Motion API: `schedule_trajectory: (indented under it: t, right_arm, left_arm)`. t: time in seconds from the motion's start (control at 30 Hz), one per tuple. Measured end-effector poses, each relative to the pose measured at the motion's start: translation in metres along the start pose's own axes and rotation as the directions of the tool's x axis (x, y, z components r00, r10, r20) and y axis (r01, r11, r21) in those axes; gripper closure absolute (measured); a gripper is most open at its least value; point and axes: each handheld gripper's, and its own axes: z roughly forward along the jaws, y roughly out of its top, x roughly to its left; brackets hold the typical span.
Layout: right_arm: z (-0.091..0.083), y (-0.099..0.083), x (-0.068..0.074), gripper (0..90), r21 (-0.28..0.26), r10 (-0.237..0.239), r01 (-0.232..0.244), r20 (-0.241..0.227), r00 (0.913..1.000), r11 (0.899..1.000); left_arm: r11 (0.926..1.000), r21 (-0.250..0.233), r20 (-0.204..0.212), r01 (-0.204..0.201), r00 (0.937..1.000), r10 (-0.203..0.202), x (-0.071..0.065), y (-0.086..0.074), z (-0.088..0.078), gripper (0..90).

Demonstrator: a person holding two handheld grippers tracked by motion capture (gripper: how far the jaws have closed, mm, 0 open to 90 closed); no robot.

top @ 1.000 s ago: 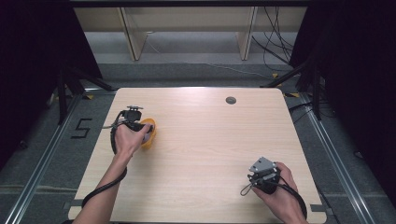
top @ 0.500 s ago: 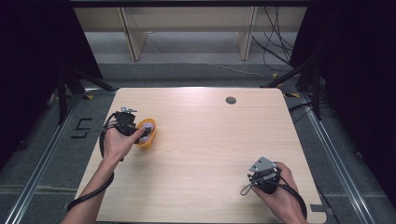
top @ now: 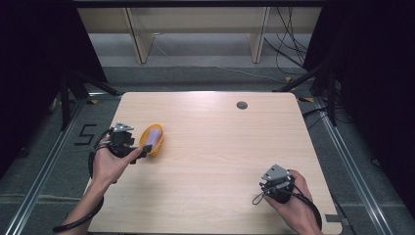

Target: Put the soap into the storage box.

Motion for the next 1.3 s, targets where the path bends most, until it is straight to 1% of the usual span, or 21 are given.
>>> schedule_trajectory:
  t: [0.03,0.07,0.1,0.13,0.2,0.23,0.27,0.3,0.33,0.4,0.53,0.7,0.73,0.83,0.87,0.9,0.97,1.0,1.17,1.23,1.3]
  right_arm:
    - [0.000,0.000,0.000,40.2,0.000,0.001,-0.001,0.000,1.0000,1.000]
    - [0.000,0.000,0.000,40.2,0.002,0.008,-0.008,-0.003,1.0000,1.000]
    - [0.000,0.000,0.000,40.2,-0.002,0.001,-0.001,-0.002,1.0000,1.000]
    - [0.000,0.000,0.001,40.2,0.001,0.007,-0.007,-0.002,1.0000,1.000]
    - [-0.001,0.000,0.000,40.1,0.001,0.007,-0.007,0.000,1.0000,1.000]
    - [-0.001,0.000,0.000,40.1,0.001,0.006,-0.006,0.000,1.0000,1.000]
    - [0.000,0.000,0.000,40.1,0.001,0.006,-0.006,0.000,1.0000,1.000]
    - [0.000,0.000,0.001,40.0,0.003,0.009,-0.009,-0.002,1.0000,1.000]
    - [0.000,0.000,0.001,40.0,0.001,0.008,-0.008,0.000,1.0000,1.000]
    - [-0.001,0.001,0.001,40.0,0.003,0.010,-0.010,-0.002,0.9999,1.000]
    - [-0.001,0.000,0.001,39.9,0.002,0.008,-0.008,-0.001,1.0000,1.000]
    - [-0.001,0.000,0.001,39.8,0.001,0.013,-0.013,0.004,0.9999,1.000]
    - [-0.001,0.001,0.001,39.8,0.000,0.006,-0.006,0.001,1.0000,1.000]
    - [-0.001,0.001,0.002,39.8,-0.002,0.001,-0.001,0.004,1.0000,1.000]
    - [-0.001,0.001,0.002,39.8,-0.003,0.002,-0.002,0.008,1.0000,1.000]
    - [-0.001,0.001,0.002,39.8,-0.003,0.002,-0.002,0.010,0.9999,1.000]
    - [-0.001,0.002,0.004,39.8,0.007,0.023,-0.023,-0.003,0.9997,1.000]
    - [-0.001,0.002,0.003,39.8,-0.001,0.008,-0.008,0.003,1.0000,1.000]
    - [-0.001,0.001,0.003,39.8,-0.001,0.011,-0.011,0.006,0.9999,1.000]
    - [-0.002,0.002,0.004,39.8,-0.001,0.032,-0.032,-0.010,0.9994,0.999]
    - [-0.001,0.002,0.002,39.8,-0.009,0.019,-0.019,-0.003,0.9998,1.000]
  left_arm:
    - [0.9999,-0.011,-0.003,-0.010,0.9999,0.010,0.000,-0.002,-0.002,25.6]
    - [0.9994,-0.033,0.001,0.004,1.0000,-0.004,0.000,-0.004,-0.003,25.7]
    - [0.9990,-0.027,0.003,-0.036,0.9994,0.036,0.002,-0.007,-0.006,25.9]
    - [0.9984,-0.052,0.002,-0.021,0.9998,0.021,0.000,-0.010,-0.007,26.2]
    - [0.9973,-0.045,0.018,-0.057,0.9981,0.058,0.001,-0.014,-0.010,26.5]
    - [0.9971,-0.059,0.032,-0.048,0.9983,0.050,0.000,-0.016,-0.010,26.5]
    - [0.9962,-0.041,0.039,-0.077,0.9961,0.079,0.002,-0.017,-0.012,26.4]
    - [0.9965,-0.060,0.041,-0.059,0.9973,0.061,0.000,-0.019,-0.010,26.3]
    - [0.9952,-0.040,0.041,-0.089,0.9950,0.091,0.002,-0.021,-0.011,26.3]
    - [0.9952,-0.030,0.052,-0.093,0.9942,0.094,0.003,-0.025,-0.010,26.2]
    - [0.9902,-0.031,0.048,-0.137,0.9893,0.138,0.007,-0.039,-0.010,26.2]
    - [0.9921,-0.065,0.052,-0.108,0.9925,0.111,0.012,-0.067,-0.016,26.2]
    - [0.9939,-0.083,0.060,-0.073,0.9951,0.078,0.012,-0.073,-0.018,26.2]
    - [0.9930,-0.113,0.076,-0.035,0.9961,0.044,0.011,-0.086,-0.022,26.2]
    - [0.9931,-0.114,0.073,-0.028,0.9967,0.036,0.011,-0.091,-0.023,26.2]
    - [0.9929,-0.110,0.069,-0.046,0.9962,0.053,0.011,-0.096,-0.025,26.2]
    - [0.9909,-0.134,0.080,-0.015,0.9965,0.025,0.010,-0.106,-0.025,26.2]
    - [0.9896,-0.143,0.073,-0.017,0.9969,0.027,0.010,-0.111,-0.025,26.2]
    - [0.9891,-0.146,0.074,0.018,0.9973,-0.007,0.013,-0.129,-0.023,26.6]
    - [0.9897,-0.141,0.079,0.024,0.9968,-0.013,0.012,-0.131,-0.022,26.9]
    - [0.9886,-0.149,0.078,0.024,0.9969,-0.013,0.014,-0.130,-0.022,26.8]
